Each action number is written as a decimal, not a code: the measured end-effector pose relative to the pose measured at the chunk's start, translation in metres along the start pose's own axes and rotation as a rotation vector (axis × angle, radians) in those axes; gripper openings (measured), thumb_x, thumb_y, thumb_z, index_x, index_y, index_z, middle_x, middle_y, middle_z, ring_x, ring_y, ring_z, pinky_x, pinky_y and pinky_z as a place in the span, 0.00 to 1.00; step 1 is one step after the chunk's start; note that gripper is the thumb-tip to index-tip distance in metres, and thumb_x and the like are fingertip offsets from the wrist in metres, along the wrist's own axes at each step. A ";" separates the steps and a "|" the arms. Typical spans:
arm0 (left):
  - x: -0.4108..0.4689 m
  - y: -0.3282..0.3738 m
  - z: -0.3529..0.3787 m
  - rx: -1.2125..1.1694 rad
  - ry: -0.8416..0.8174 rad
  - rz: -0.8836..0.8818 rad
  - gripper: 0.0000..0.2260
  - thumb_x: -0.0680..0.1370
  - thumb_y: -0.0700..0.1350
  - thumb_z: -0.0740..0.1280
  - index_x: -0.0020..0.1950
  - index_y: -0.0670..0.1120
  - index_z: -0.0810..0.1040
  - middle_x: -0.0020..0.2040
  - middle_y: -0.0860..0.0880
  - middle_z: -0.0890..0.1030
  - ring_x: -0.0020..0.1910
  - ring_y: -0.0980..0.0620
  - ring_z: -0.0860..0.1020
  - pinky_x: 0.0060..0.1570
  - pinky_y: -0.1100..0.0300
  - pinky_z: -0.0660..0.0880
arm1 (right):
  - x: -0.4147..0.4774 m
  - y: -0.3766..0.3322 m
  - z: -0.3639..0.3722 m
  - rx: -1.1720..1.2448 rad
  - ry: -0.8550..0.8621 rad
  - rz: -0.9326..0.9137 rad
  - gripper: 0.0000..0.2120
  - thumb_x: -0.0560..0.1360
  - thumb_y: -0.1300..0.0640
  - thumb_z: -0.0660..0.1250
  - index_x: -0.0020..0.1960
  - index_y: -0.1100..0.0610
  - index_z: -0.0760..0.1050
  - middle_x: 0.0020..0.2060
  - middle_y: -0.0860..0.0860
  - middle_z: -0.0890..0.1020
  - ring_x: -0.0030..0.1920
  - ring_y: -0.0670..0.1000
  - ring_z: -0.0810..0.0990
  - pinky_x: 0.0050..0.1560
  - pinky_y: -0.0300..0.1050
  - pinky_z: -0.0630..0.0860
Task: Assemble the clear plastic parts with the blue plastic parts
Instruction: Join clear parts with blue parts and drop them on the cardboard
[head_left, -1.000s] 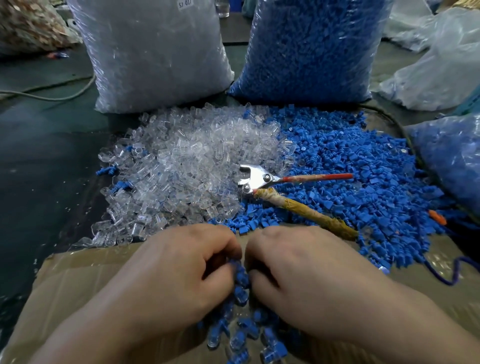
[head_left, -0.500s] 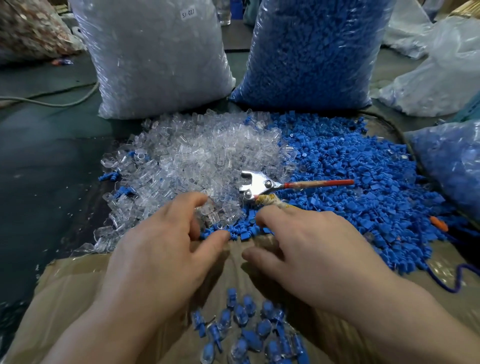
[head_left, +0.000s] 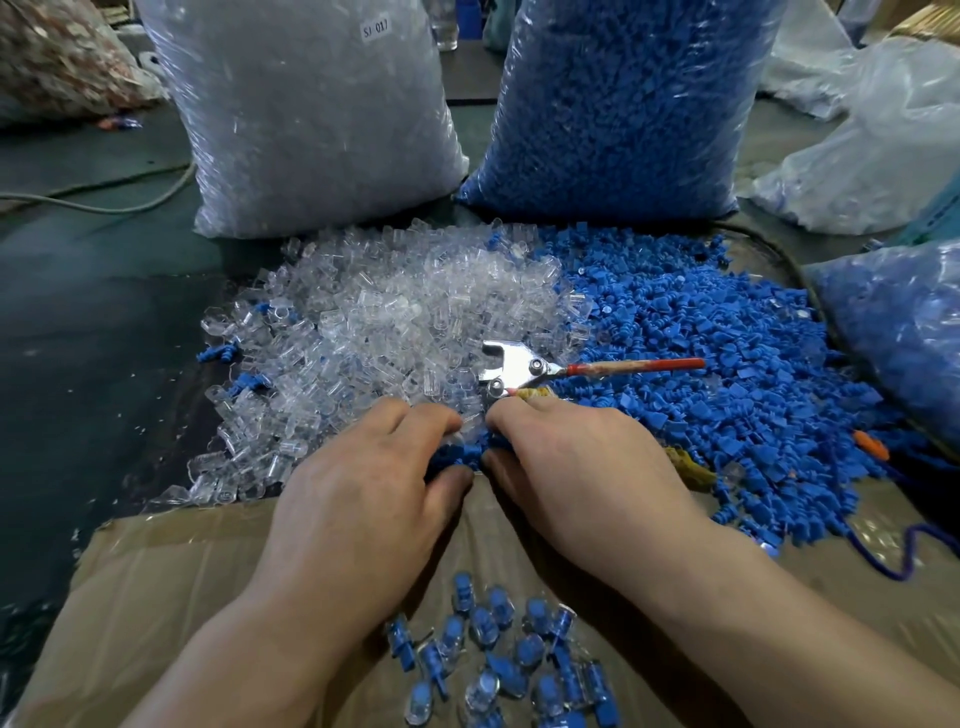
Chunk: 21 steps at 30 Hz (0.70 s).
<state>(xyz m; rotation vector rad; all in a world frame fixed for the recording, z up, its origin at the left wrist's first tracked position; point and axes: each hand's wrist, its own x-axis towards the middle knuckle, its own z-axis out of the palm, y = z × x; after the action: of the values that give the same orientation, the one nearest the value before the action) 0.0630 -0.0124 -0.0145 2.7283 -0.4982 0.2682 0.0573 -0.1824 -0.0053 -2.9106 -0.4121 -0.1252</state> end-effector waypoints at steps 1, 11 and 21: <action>0.000 0.001 0.000 0.009 0.008 0.002 0.19 0.73 0.59 0.65 0.61 0.56 0.79 0.47 0.57 0.80 0.40 0.54 0.79 0.35 0.64 0.68 | 0.000 0.000 0.000 0.011 0.004 -0.011 0.02 0.80 0.51 0.59 0.52 0.48 0.68 0.43 0.46 0.76 0.41 0.54 0.78 0.34 0.50 0.72; -0.001 0.002 0.005 -0.069 0.055 0.002 0.10 0.75 0.54 0.67 0.53 0.55 0.83 0.41 0.57 0.78 0.36 0.55 0.78 0.33 0.61 0.72 | -0.001 -0.001 -0.002 0.213 0.016 -0.029 0.07 0.81 0.49 0.56 0.54 0.48 0.71 0.46 0.46 0.77 0.45 0.52 0.77 0.45 0.54 0.75; -0.001 0.004 0.001 -0.028 0.040 -0.060 0.18 0.74 0.55 0.67 0.63 0.53 0.79 0.49 0.56 0.80 0.41 0.58 0.73 0.40 0.62 0.66 | -0.002 0.004 -0.007 0.327 0.079 0.049 0.06 0.80 0.48 0.62 0.51 0.48 0.67 0.38 0.44 0.76 0.39 0.49 0.75 0.42 0.51 0.74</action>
<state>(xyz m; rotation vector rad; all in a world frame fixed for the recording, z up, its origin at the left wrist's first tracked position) 0.0611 -0.0158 -0.0144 2.6992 -0.4057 0.2979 0.0560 -0.1878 0.0010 -2.5827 -0.3146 -0.1496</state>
